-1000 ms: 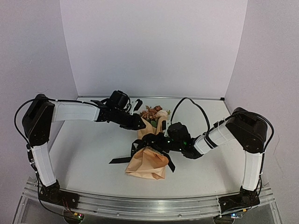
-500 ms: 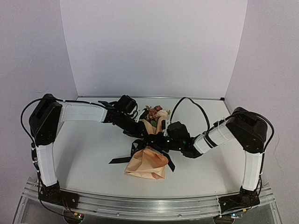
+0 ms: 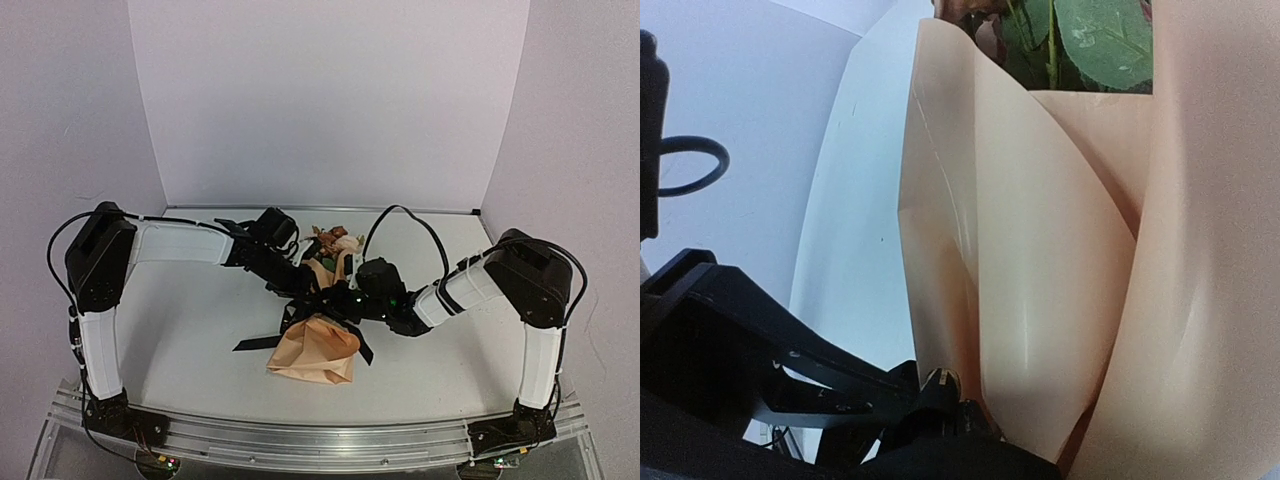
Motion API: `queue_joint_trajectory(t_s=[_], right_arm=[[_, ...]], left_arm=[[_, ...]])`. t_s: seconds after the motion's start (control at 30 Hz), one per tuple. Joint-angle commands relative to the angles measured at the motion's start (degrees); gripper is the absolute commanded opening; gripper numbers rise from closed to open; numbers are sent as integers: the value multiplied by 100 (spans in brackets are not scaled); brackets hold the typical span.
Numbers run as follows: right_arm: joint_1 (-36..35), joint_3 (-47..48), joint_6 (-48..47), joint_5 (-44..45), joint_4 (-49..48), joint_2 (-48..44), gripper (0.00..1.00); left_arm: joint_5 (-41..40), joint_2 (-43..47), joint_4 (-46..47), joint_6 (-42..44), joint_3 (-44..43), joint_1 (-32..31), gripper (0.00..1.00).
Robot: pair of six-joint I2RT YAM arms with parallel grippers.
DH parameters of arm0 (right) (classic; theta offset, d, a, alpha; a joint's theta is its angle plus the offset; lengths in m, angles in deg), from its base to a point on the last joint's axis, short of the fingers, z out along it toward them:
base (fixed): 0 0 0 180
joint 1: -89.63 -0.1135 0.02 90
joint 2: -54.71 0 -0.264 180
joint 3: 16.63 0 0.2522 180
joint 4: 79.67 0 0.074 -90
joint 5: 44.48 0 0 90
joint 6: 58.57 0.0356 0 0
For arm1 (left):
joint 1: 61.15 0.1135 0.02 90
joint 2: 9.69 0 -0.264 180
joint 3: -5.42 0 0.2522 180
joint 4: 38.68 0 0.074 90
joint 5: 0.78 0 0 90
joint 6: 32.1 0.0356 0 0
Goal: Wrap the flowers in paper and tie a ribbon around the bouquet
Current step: Cross the half-tied ribbon over the folded bouquet.
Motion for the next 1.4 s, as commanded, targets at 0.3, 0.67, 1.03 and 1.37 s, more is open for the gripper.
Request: queue_joint_trajectory(t_s=[0.3,0.67,1.03,1.37], right_arm=[[18,114,-80,-210,-286,-83,5],[14,229,-97,-375,-362,-42,5],[19,174,-93,-421,-368,-52,8],[15,-103,-121,-128,-88,-395,23]], left_arm=[[-300,-99,227,-47,-245,3,38],[-58,-80,603,-276,-51,21,34],[-227,-17,762,-377,106,49,2],[-645,348,1113,-443,530,47,0]])
